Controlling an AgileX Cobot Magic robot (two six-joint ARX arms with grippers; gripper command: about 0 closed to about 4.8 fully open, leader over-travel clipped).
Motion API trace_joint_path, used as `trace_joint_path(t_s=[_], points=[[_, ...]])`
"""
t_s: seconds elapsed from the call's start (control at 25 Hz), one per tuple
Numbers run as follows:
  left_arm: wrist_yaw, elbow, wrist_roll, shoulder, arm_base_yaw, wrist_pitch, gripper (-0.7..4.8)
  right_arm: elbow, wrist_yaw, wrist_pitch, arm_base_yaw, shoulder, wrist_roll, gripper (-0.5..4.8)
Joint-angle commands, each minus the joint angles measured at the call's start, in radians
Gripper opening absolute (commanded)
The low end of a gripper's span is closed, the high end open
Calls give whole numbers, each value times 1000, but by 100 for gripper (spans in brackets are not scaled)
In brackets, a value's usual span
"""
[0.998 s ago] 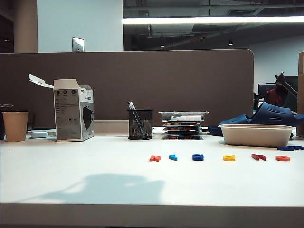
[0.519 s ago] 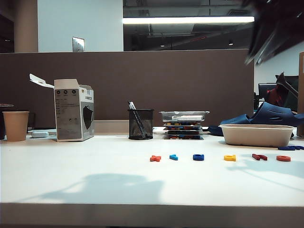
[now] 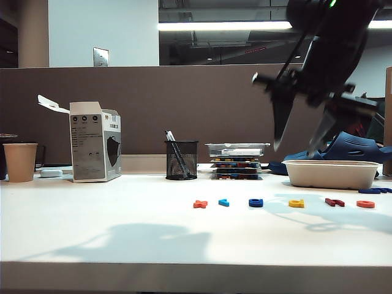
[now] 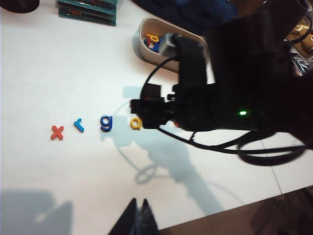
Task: Select the appropriate letters from the row of letter magnets placed on the table to arrange into the word "dog".
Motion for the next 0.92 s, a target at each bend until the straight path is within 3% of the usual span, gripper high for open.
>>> trace_joint_path(t_s=[0.04, 0.24, 0.92], points=[[-8, 5, 4, -2, 0, 10, -2, 5, 14, -3, 3, 44, 48, 246], [-8, 5, 4, -2, 0, 10, -2, 6, 60, 4, 3, 117, 71, 245], [-8, 5, 4, -2, 0, 10, -2, 12, 59, 56, 3, 222, 71, 245]])
